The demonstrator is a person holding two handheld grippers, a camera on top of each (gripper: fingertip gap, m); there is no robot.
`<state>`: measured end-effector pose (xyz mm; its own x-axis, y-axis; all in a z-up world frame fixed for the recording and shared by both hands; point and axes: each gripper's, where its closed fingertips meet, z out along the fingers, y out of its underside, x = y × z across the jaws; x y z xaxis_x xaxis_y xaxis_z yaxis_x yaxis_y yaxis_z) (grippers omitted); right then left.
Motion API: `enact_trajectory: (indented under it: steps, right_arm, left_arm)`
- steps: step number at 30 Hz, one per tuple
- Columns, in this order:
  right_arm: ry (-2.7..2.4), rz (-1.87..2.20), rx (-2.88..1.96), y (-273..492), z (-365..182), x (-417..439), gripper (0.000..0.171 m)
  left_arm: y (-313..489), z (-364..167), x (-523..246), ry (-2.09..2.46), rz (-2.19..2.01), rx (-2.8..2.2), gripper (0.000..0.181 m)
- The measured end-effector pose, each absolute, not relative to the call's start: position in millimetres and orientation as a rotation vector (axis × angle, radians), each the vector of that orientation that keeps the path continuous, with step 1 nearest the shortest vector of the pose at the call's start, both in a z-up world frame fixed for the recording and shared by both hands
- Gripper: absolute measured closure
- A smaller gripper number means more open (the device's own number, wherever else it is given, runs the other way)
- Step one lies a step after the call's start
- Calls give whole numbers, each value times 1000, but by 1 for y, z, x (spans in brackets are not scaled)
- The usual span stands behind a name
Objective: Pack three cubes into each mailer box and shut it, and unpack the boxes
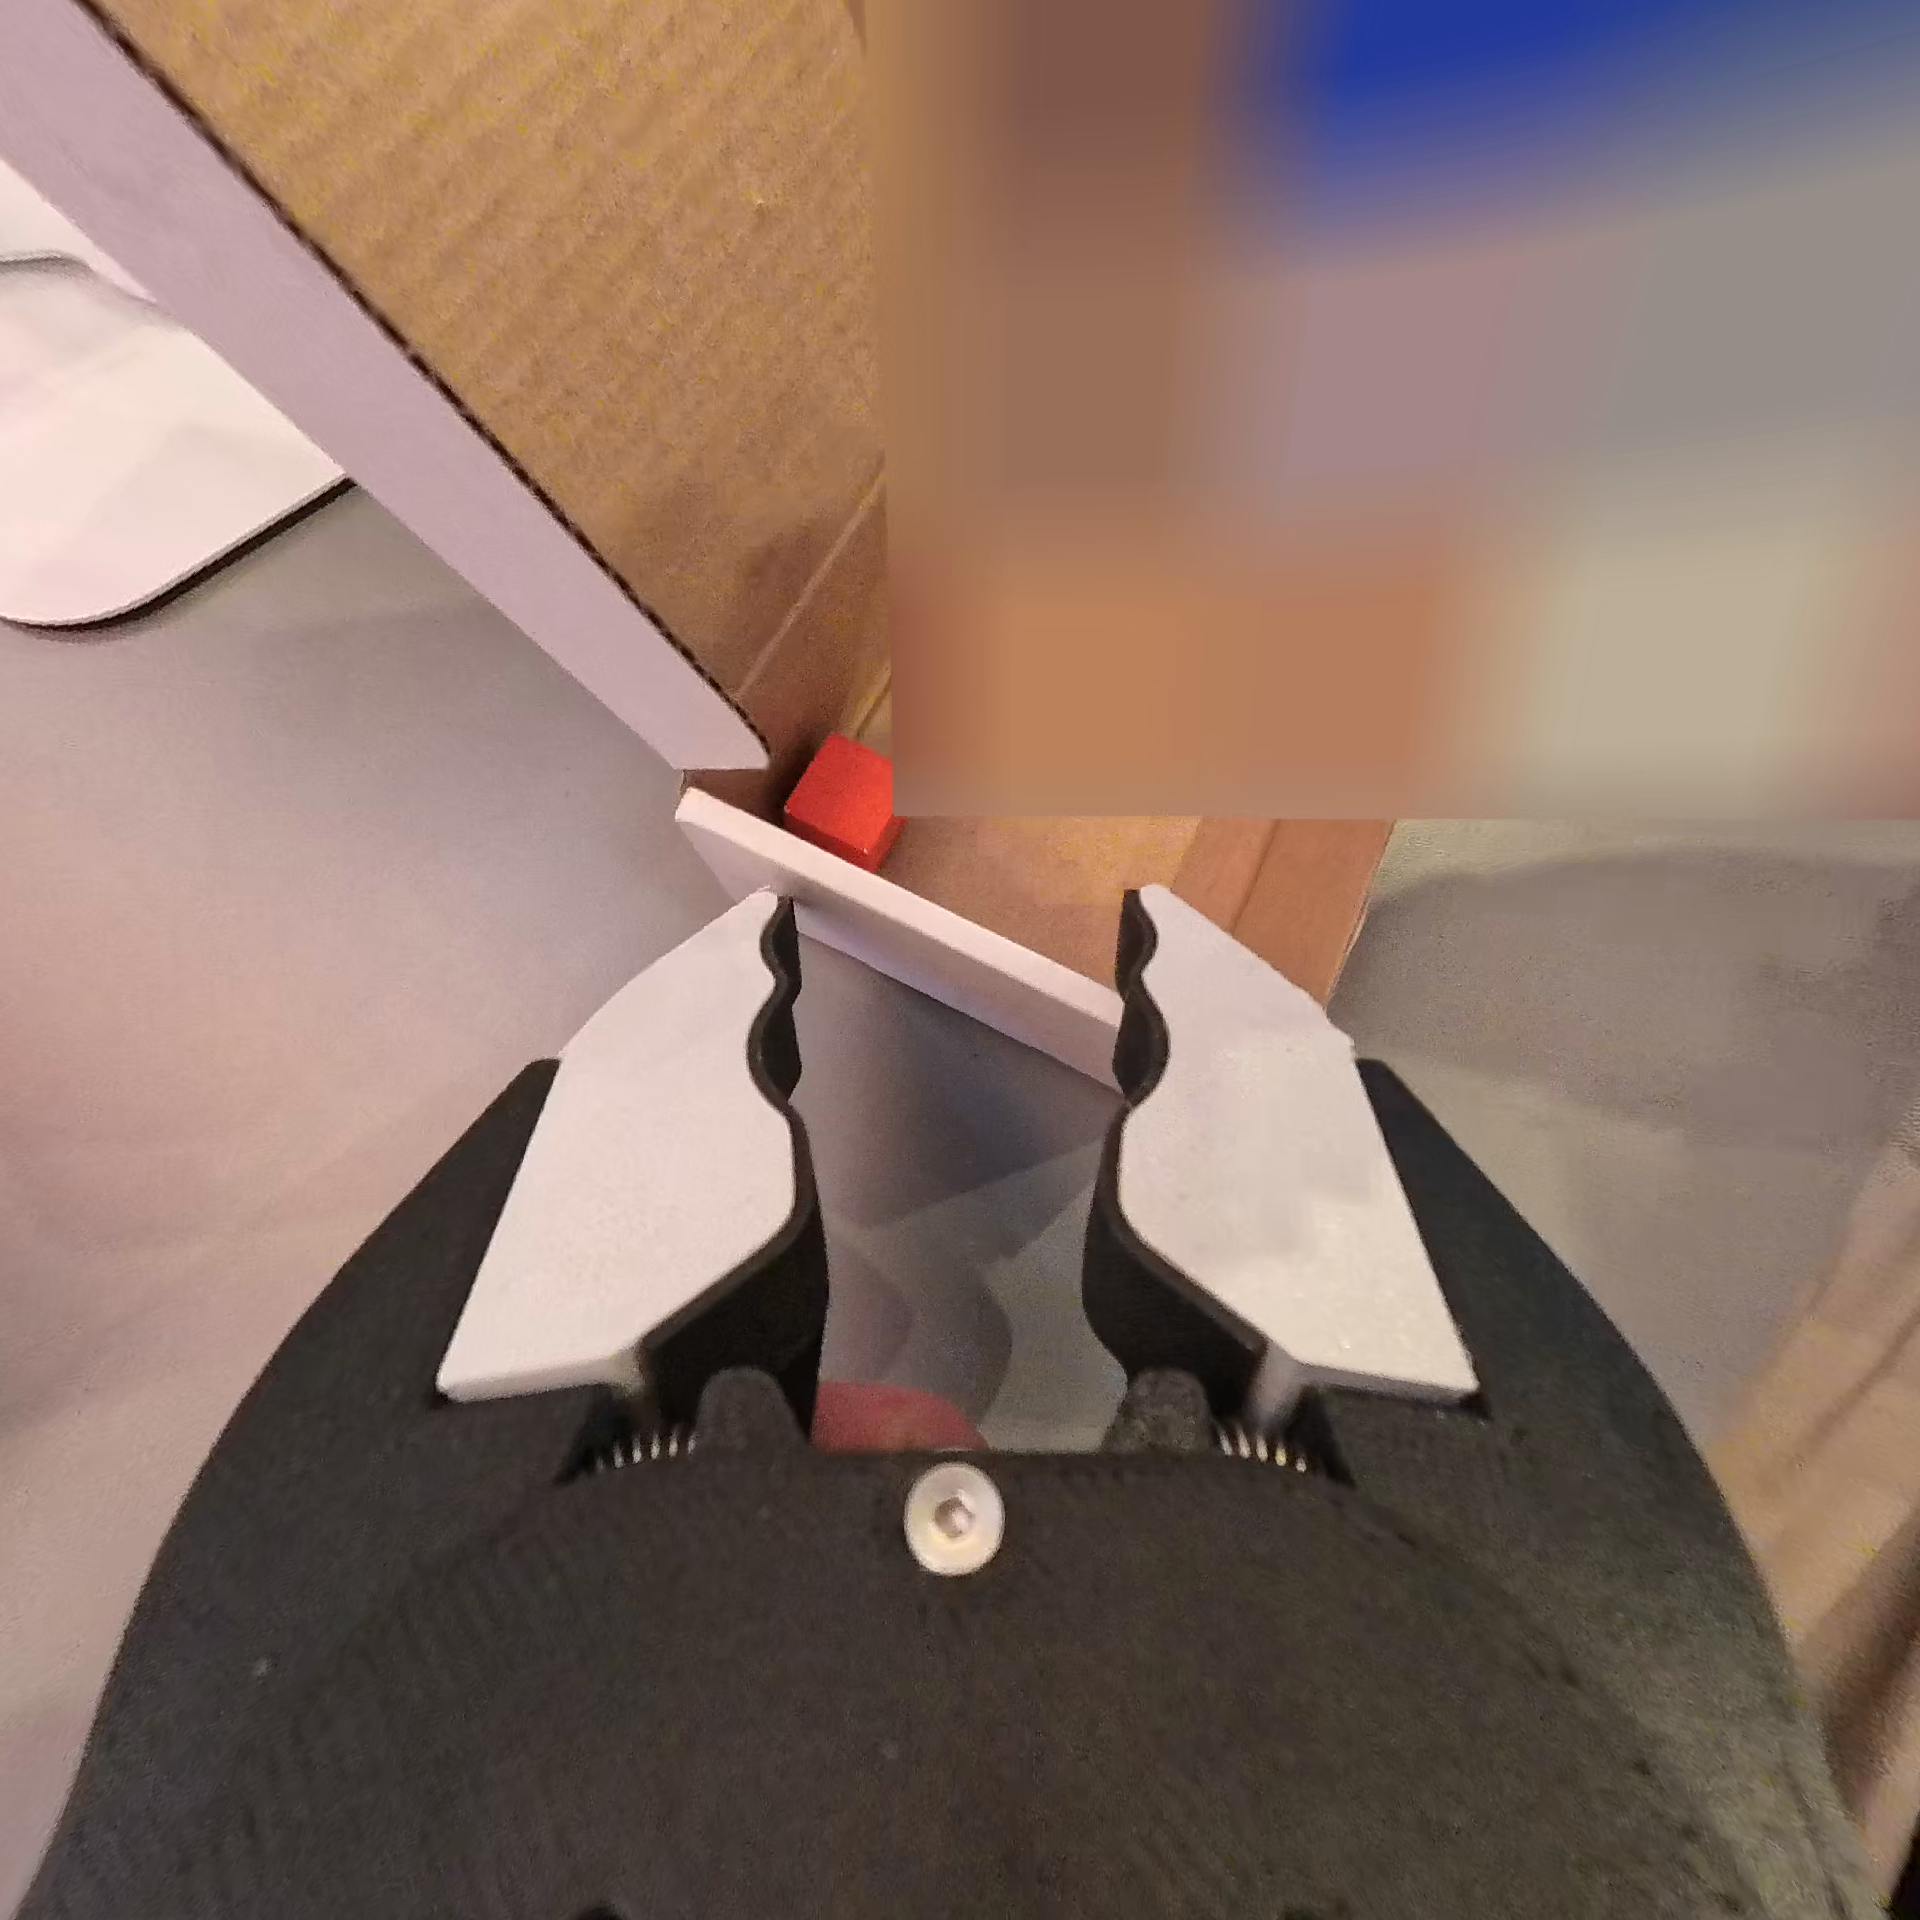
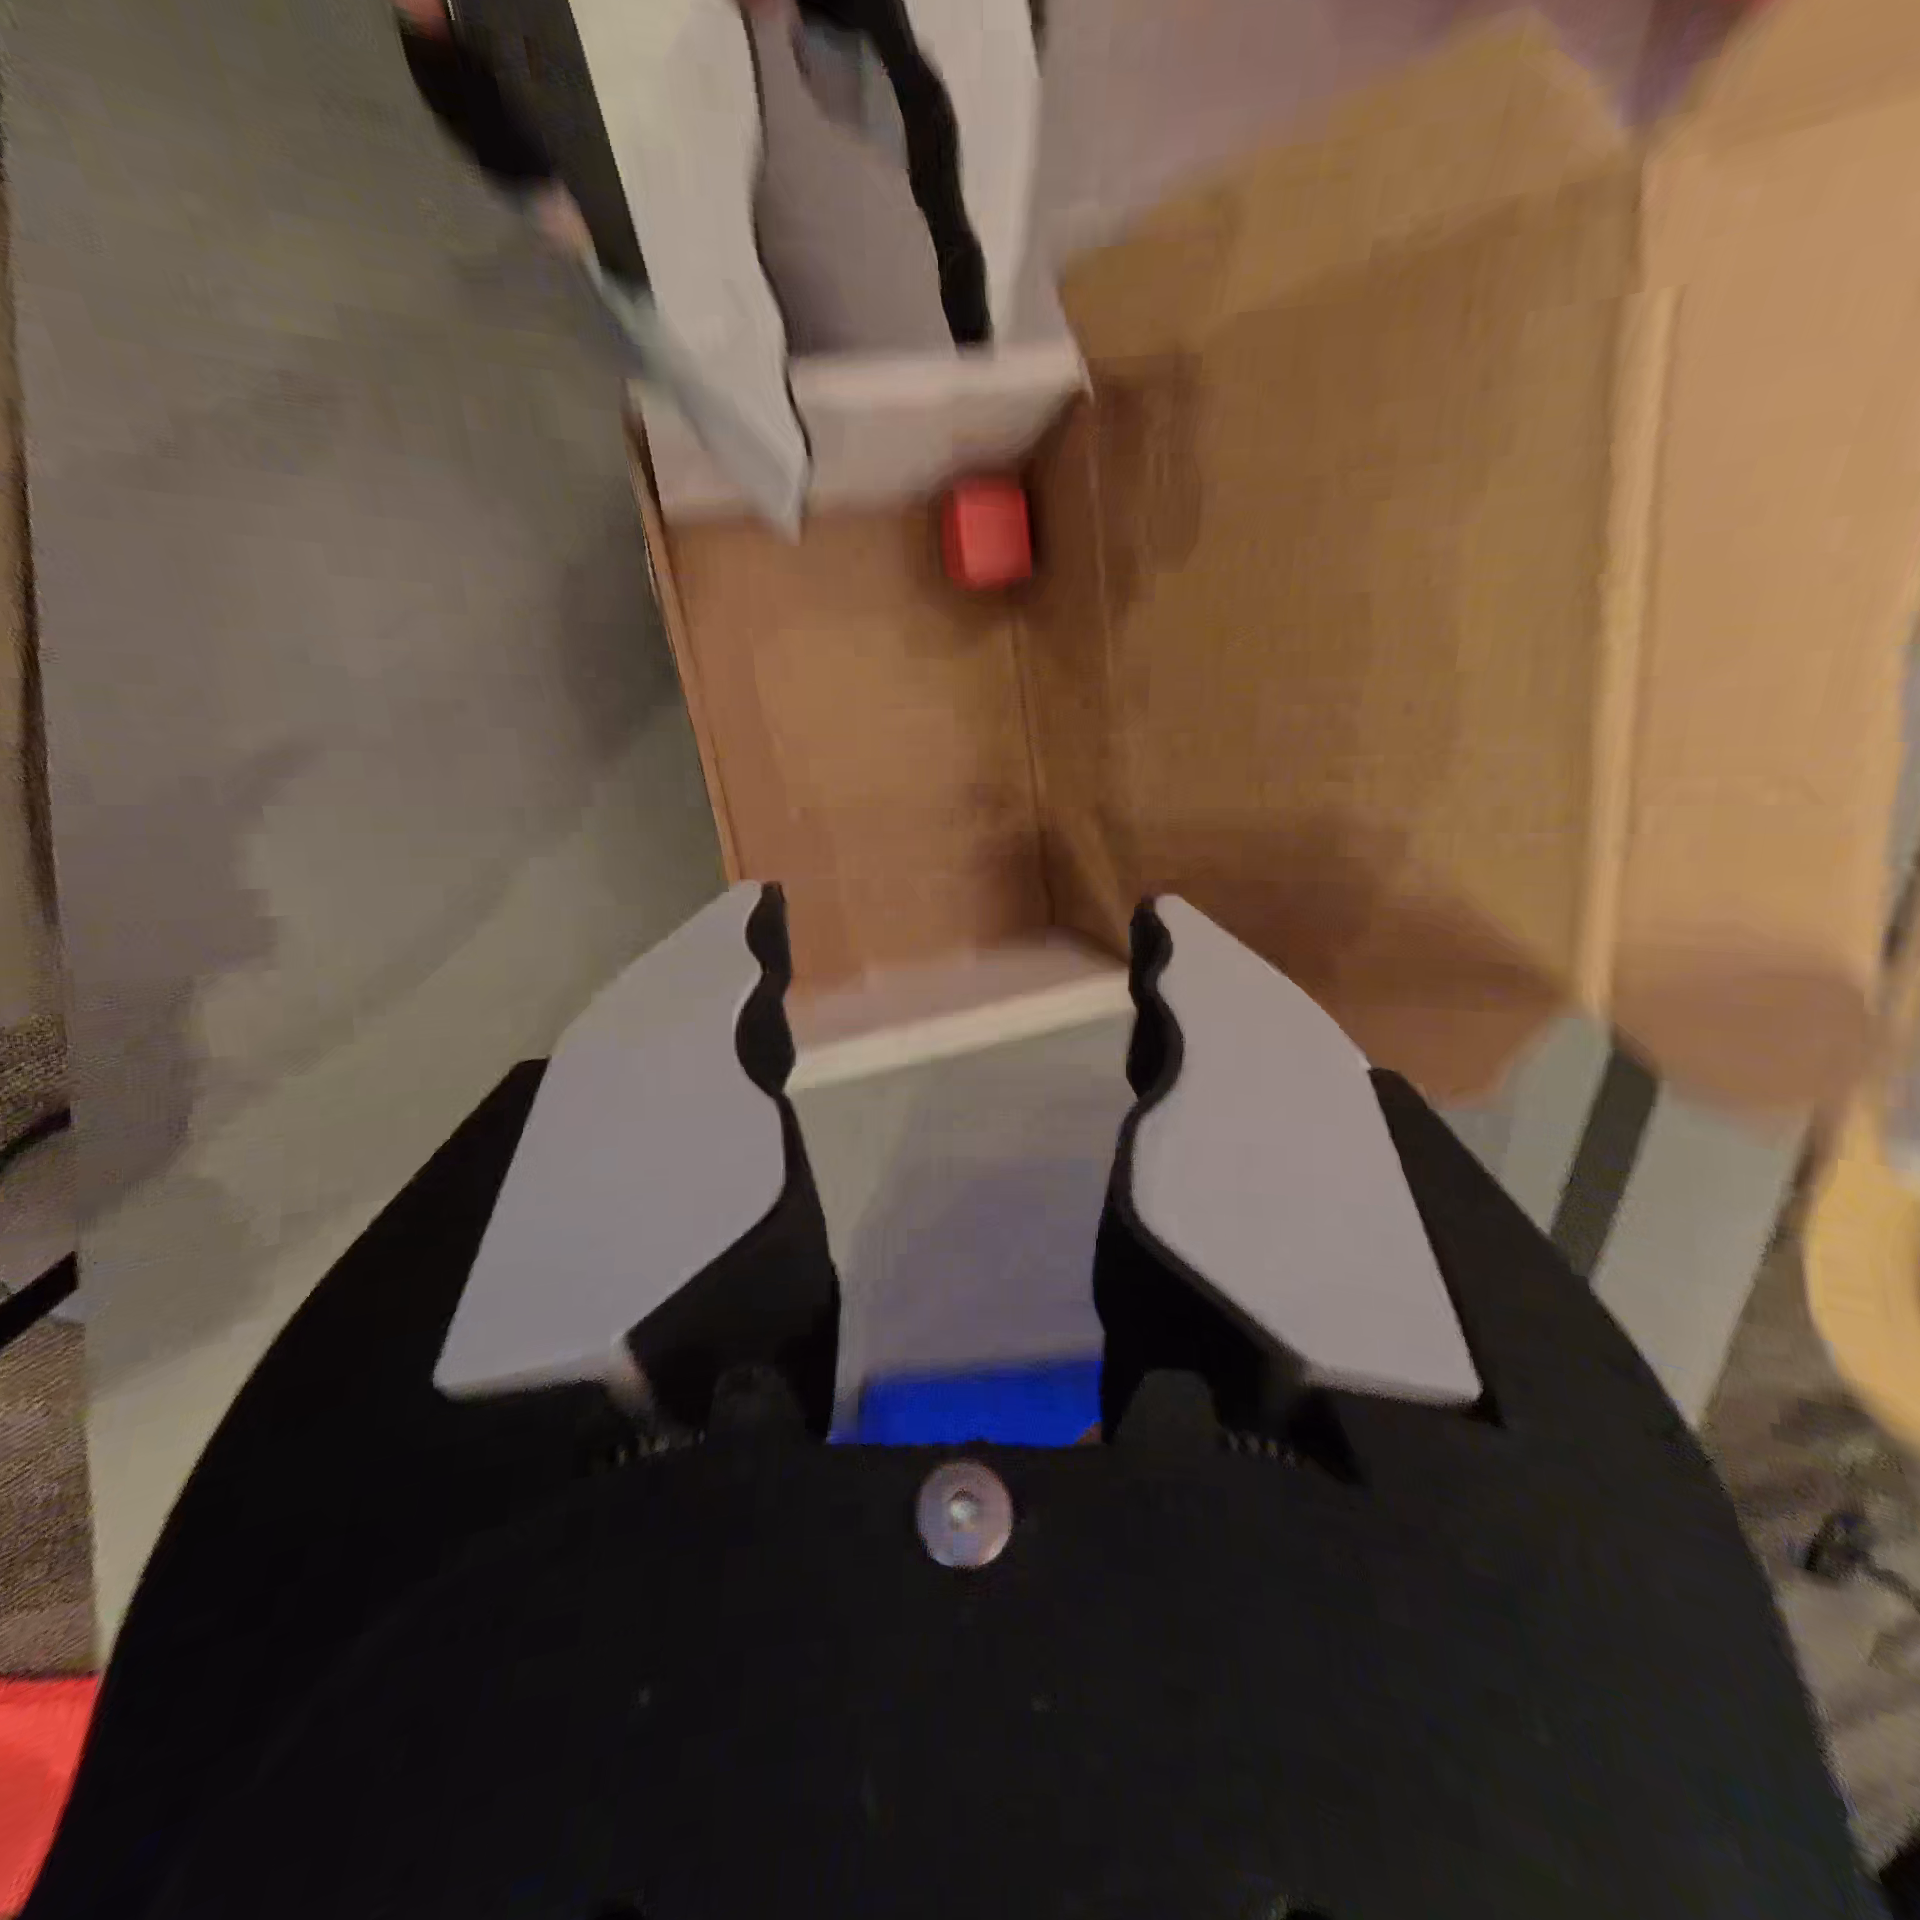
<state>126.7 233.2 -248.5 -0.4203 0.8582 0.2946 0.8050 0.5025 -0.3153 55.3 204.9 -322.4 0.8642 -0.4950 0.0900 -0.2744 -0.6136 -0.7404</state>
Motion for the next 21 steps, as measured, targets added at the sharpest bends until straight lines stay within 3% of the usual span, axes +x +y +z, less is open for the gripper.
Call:
enact_trajectory:
  steps: [1, 5, 21]
  right_arm:
    - [-2353, 186, -1350, 227, -261, 107, 113]
    - [-2398, 266, -1354, 220, -303, 61, 131]
    - [-2354, 204, -1329, 235, -343, 43, 149]
  left_arm:
    - [205, -322, 56, 556, -366, -2258, 123]
    - [205, -322, 55, 558, -374, -2256, 122]
    - [207, -324, 51, 493, -455, -2273, 125]
